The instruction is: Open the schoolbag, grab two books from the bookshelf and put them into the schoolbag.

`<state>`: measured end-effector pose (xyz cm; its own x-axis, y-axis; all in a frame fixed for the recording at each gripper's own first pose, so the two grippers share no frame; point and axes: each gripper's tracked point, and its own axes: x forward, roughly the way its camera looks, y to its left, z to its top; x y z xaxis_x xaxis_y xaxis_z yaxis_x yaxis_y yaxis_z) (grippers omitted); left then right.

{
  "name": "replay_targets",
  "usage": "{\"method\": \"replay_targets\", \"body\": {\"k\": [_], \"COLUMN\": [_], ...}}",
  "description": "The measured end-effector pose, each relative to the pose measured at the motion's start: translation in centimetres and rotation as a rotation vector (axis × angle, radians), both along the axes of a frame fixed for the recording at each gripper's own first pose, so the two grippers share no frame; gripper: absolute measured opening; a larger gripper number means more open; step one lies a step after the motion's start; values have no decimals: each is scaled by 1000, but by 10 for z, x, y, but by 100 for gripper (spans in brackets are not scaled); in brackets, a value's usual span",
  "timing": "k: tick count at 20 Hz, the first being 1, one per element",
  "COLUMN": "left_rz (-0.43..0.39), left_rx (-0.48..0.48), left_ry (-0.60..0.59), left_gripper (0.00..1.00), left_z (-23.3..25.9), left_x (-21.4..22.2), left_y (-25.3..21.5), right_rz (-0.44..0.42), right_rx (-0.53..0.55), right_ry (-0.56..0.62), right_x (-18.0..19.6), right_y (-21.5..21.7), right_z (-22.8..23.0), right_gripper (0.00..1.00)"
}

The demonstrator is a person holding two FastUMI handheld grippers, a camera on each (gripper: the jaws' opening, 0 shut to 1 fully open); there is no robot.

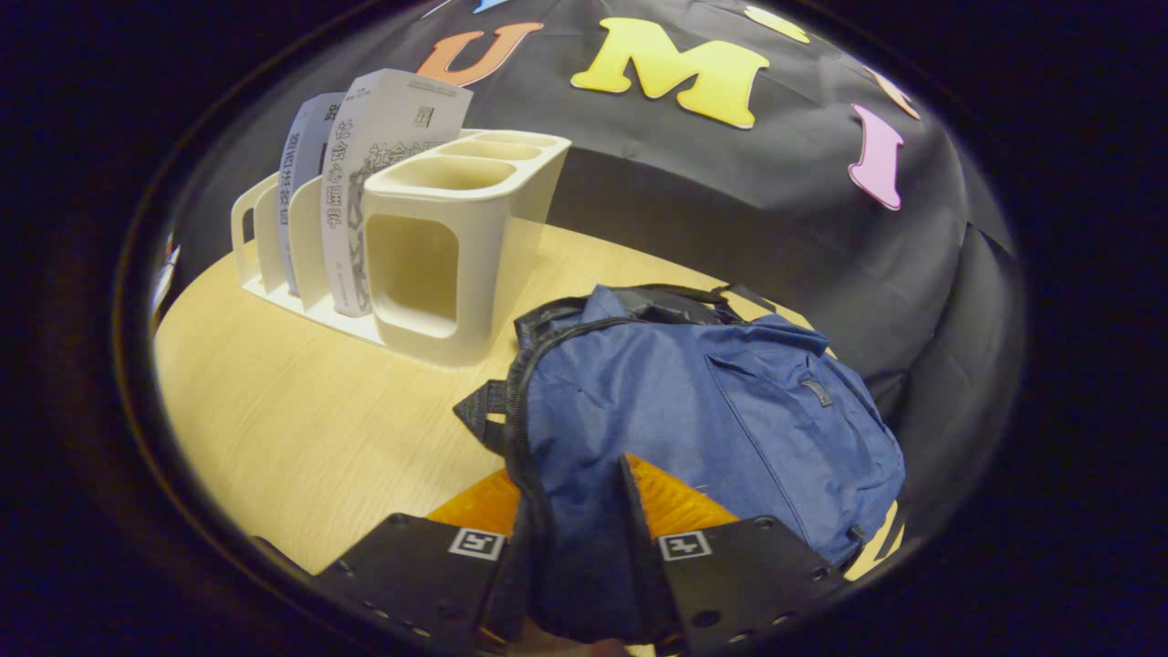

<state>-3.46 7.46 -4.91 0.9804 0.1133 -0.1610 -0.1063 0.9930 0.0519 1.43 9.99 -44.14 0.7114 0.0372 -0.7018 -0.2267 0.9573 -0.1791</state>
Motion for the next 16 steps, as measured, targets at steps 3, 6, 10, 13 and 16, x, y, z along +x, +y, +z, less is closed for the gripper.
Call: {"method": "replay_targets", "body": {"k": [3,6,10,13,16], "left_rz": [4,17,21,4,-20], "left_rx": [-10,-27,-46,-59,-77], "left_ry": [1,10,17,31,40], "left_gripper": [99,99,99,99,99], "left_z": [-2,-9,-14,-20,-19], "left_x": [3,5,17,31,49], "left_y": [1,5,6,1,-6], "right_rz": [33,46,65,65,46], "right_rx": [18,73,107,117,121], "right_ry": [18,48,11,-34,-63], "right_x": [-4,-7,-1,4,12], "right_y": [1,-4,-15,-31,-61], "right_z": [10,26,73,114,151], "right_gripper": [17,1,1,0,0]}}
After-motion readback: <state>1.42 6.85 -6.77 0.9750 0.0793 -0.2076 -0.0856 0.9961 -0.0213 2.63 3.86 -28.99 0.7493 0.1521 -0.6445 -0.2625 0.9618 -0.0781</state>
